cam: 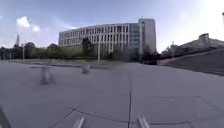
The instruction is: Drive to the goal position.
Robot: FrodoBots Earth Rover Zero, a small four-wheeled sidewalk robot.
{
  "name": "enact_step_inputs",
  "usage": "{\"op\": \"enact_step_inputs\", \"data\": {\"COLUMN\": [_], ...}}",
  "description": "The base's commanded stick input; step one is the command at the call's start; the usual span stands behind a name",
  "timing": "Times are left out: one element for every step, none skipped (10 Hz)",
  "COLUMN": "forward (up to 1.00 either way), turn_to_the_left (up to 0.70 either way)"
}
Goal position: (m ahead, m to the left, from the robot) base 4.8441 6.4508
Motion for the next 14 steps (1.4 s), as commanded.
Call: {"op": "enact_step_inputs", "data": {"forward": [1.00,1.00,1.00,1.00,1.00,1.00,1.00,1.00,1.00,1.00,1.00,1.00,1.00,1.00], "turn_to_the_left": [-0.27,-0.27,-0.27,-0.27,-0.27,-0.27,-0.27,-0.27,-0.27,-0.27,-0.27,-0.27,-0.27,-0.27]}}
